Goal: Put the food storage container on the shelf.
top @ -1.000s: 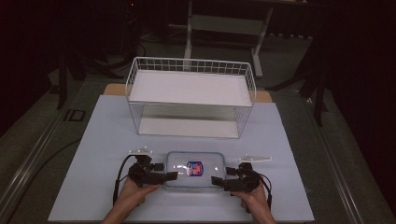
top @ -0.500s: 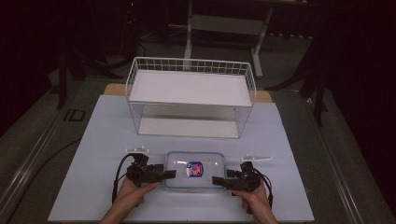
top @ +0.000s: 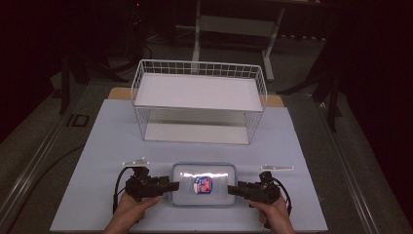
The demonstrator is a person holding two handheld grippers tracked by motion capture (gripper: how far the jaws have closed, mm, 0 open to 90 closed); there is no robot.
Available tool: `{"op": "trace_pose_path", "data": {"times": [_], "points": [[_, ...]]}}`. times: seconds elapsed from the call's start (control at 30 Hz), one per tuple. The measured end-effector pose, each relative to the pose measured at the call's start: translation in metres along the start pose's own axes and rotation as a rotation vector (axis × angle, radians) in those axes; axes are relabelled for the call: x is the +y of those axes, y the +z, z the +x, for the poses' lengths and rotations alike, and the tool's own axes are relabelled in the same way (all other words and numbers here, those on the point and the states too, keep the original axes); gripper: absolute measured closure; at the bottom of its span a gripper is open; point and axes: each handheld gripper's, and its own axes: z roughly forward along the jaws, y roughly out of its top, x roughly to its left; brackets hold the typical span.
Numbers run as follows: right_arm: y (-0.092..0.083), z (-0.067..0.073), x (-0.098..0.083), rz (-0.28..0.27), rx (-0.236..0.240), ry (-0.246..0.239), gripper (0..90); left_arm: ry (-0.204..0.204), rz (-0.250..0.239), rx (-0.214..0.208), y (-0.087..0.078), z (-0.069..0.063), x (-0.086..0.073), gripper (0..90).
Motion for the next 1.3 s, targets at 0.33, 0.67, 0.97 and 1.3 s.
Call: {"op": "trace_pose_path", "data": {"times": [0.33,0.67,0.97,1.3], "points": [[-0.006,0.004,-0.007,-0.001,0.005,0.011,50.9,-0.005,-0.013,0.019,-0.001,-0.009,-0.007,47.3],[-0.006,0.012,-0.008,-0.006,-0.031,-0.007,51.1,-0.006,-0.019,0.059,-0.003,-0.018,-0.011,47.5],[-0.007,0.017,-0.007,-0.026,-0.04,-0.013,51.6,0.006,-0.024,0.069,-0.005,-0.02,-0.009,47.9],[-0.008,0.025,-0.003,-0.053,-0.043,-0.038,51.5,0.029,-0.049,0.069,-0.013,-0.024,-0.004,47.9]]}}
